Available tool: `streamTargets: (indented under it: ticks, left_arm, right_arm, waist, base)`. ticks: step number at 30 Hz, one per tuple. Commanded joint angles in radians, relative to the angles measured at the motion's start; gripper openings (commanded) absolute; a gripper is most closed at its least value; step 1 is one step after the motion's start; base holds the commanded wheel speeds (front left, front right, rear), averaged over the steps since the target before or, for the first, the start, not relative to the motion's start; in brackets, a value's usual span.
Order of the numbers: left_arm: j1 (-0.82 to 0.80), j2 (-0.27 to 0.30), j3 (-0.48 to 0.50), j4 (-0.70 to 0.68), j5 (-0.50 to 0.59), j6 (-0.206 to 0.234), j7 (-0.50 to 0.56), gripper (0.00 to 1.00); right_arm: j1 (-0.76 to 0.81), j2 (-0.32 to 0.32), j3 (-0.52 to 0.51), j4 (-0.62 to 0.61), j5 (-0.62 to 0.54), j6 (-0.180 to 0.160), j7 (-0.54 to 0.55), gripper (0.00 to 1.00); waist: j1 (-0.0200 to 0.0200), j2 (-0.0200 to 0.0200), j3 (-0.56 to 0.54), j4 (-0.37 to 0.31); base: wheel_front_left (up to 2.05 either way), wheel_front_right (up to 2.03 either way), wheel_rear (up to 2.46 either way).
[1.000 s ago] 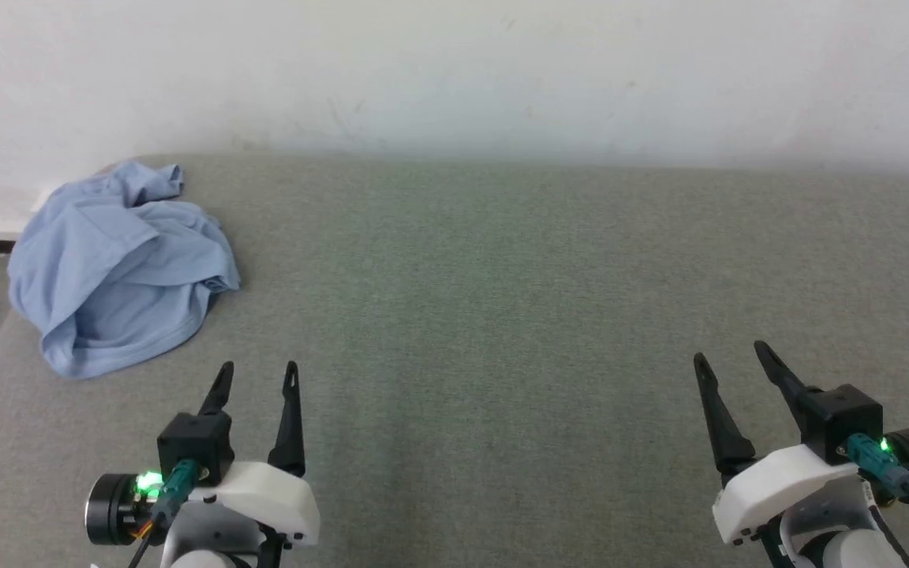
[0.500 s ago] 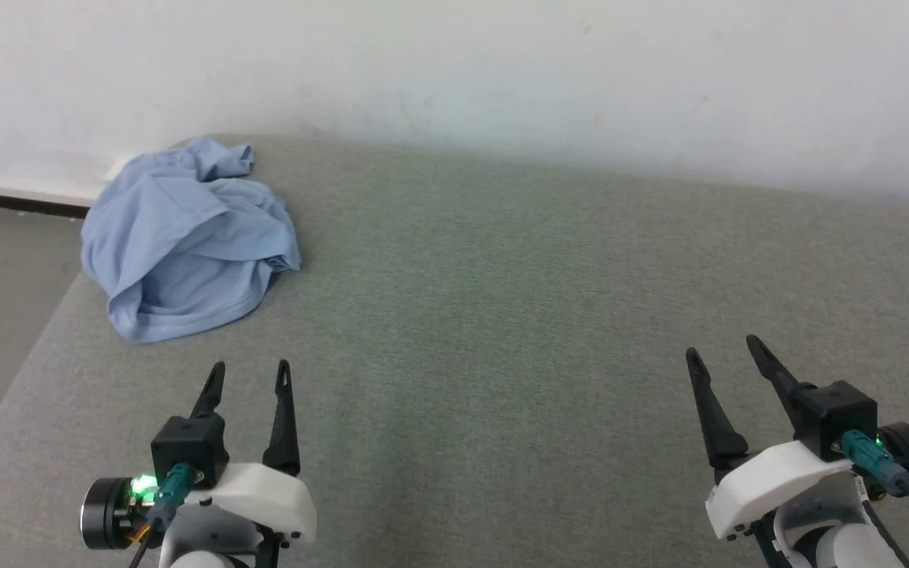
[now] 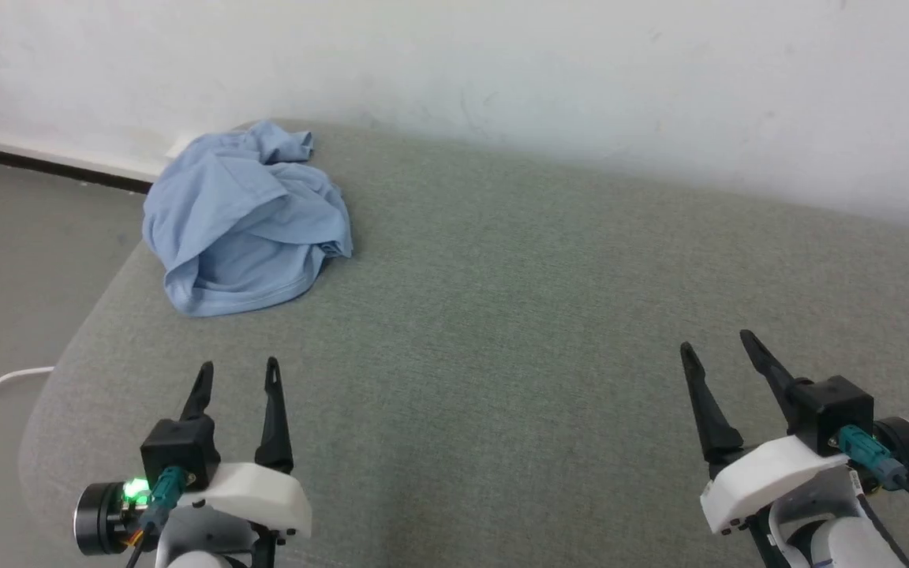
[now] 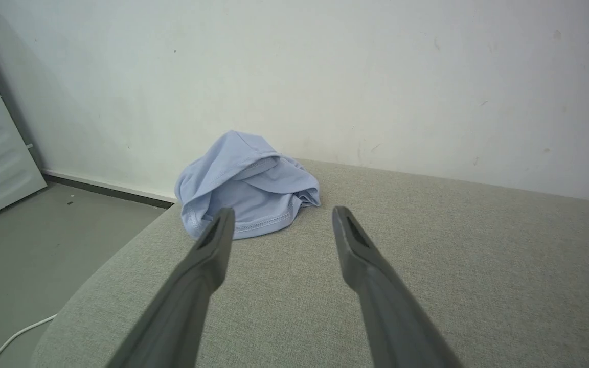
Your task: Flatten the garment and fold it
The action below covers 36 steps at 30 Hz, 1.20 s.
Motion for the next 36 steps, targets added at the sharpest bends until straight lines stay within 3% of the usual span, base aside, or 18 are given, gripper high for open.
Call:
streamTargets:
  ticks: [1,36]
  left_arm:
    - [0.001,0.011,-0.003,0.003,-0.011,0.010,-0.012,1.00]
    - [0.014,0.043,-0.034,0.023,-0.073,0.101,-0.078,1.00]
  right_arm:
    - [-0.013,0.002,0.002,0.004,0.007,-0.001,-0.010,1.00]
    - [-0.046,0.003,0.021,0.042,0.029,-0.001,-0.051,1.00]
  waist:
    - [0.0000,0.0000,0.000,0.015]
    - [0.0000,0.0000,-0.001,0.174]
  base:
    - [0.00,0.00,0.00]
    - [0.00,0.00,0.00]
